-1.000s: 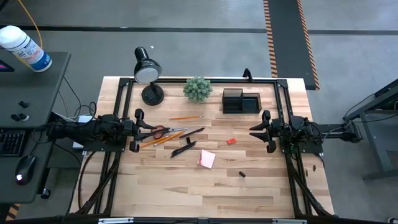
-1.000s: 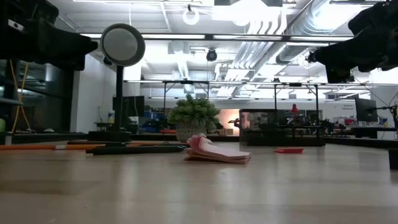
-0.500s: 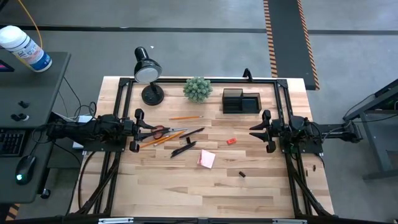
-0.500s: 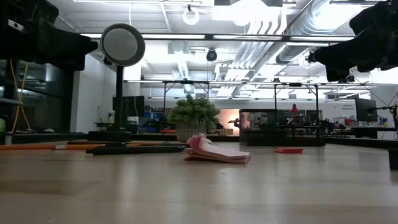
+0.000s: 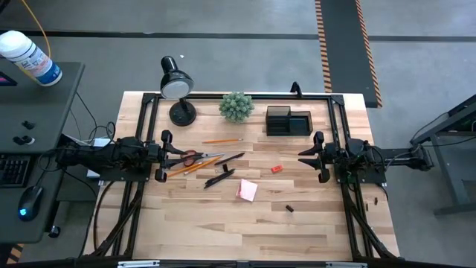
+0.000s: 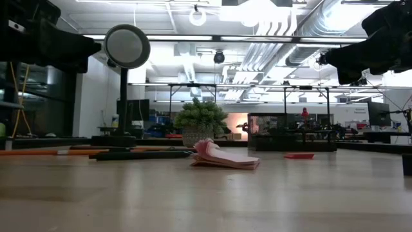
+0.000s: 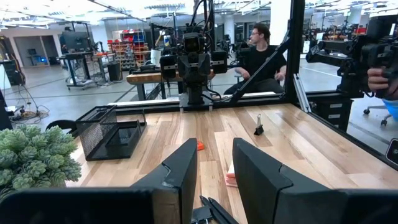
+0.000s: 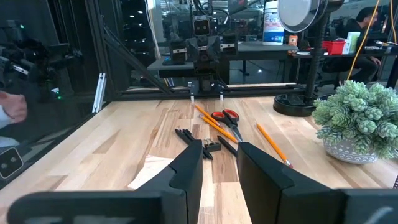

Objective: Pick and place office supplies into organizer
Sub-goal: Put the bottom black binder clip into the black desk organizer

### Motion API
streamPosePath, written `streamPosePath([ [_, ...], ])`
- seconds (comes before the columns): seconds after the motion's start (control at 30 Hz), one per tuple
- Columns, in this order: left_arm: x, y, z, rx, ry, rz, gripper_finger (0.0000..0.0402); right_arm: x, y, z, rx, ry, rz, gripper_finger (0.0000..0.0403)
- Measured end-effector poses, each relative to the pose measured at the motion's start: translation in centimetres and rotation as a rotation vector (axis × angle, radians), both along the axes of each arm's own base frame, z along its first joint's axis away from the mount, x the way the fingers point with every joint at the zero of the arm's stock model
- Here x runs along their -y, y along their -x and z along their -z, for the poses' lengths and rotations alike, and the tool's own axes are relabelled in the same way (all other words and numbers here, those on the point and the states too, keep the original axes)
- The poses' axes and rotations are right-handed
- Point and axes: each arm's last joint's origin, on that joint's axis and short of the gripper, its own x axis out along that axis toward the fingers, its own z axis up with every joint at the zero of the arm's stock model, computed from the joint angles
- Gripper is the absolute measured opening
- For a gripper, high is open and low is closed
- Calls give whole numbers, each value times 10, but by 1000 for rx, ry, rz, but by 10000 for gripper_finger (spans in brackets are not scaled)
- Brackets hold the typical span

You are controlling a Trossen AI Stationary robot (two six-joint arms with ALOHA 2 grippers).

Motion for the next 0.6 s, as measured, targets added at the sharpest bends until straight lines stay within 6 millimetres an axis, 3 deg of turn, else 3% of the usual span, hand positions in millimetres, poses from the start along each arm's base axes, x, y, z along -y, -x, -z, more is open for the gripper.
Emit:
streamPosePath([
  [0.6, 0, 0, 0, 0, 0, 0, 90, 0, 0, 0, 1, 16, -9, 91],
])
